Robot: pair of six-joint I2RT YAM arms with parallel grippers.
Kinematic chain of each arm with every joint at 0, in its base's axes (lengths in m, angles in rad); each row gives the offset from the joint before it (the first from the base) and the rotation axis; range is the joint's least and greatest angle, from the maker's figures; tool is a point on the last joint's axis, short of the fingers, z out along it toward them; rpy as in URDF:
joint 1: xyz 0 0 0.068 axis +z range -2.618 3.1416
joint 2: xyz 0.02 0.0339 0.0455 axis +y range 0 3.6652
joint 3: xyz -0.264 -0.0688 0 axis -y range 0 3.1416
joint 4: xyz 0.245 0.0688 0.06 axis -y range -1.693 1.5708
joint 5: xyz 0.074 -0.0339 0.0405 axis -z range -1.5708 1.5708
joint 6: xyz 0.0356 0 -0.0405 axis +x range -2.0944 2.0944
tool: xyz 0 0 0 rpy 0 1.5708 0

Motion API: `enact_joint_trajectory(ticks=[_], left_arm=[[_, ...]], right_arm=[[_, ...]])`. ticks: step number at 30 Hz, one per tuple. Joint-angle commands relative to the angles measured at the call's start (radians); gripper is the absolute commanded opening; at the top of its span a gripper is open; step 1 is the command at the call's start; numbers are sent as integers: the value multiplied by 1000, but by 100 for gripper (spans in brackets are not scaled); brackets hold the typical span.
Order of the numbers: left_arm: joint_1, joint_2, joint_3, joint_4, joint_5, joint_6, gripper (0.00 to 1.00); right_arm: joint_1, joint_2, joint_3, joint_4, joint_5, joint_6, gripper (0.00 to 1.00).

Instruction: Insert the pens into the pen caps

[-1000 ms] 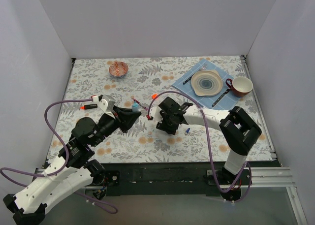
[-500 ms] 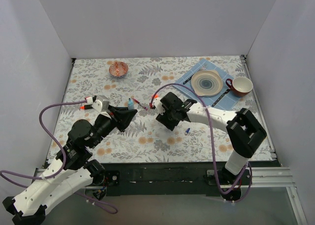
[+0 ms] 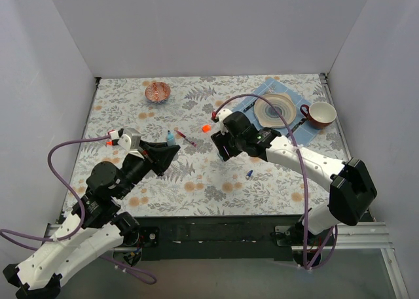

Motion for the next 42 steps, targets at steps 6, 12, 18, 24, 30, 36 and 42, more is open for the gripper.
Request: enact_joint_trajectory(ticks=[6,12,18,24,30,36,42], left_arm=[[3,-9,-6,0,-19,2,5],[3,-12,-8,1,-25,2,5],[3,12,-2,-8,-13,2,4],[3,28,9,-16,-5,2,4],[3,28,8,-16,-10,2,4],[3,34,6,-16,-5,2,4],[3,34,8,-16,-7,2,4]], right_arm=[[-33,97,93,58,71,130,66],[-37,241,188,8,46,5,66],[-51,342,239,-22,5,-1,60],[-68,410,254,-41,-26,2,52],[-72,445,245,-52,-52,5,50],[-74,482,245,-45,-67,14,48],[-74,510,245,-63,-40,33,42]])
